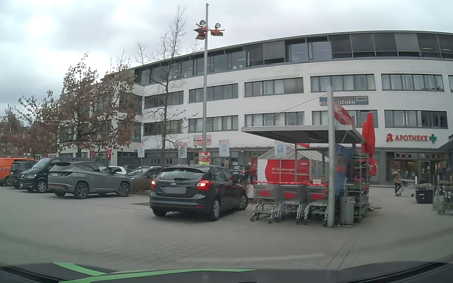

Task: Follow the waypoints while adhering to traffic rules and regulations

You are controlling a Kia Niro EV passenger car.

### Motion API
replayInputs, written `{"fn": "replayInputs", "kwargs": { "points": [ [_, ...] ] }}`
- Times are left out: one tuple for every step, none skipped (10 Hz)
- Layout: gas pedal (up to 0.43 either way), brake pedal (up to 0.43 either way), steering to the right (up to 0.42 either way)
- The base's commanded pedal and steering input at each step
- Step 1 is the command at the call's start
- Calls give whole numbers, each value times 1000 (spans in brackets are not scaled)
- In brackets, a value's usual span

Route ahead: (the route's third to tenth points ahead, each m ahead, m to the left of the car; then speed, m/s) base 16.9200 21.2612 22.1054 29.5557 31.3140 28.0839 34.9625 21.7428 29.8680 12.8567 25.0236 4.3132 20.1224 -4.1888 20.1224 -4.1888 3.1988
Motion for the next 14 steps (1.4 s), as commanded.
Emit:
{"fn": "replayInputs", "kwargs": {
  "points": [
    [138,0,-462],
    [138,0,-473],
    [138,0,-479],
    [157,0,-489],
    [157,0,-498],
    [169,0,-501],
    [169,0,-501],
    [169,0,-501],
    [169,0,-501],
    [169,0,-500],
    [169,0,-496],
    [169,0,-476],
    [169,0,-445],
    [169,0,-415]
  ]
}}
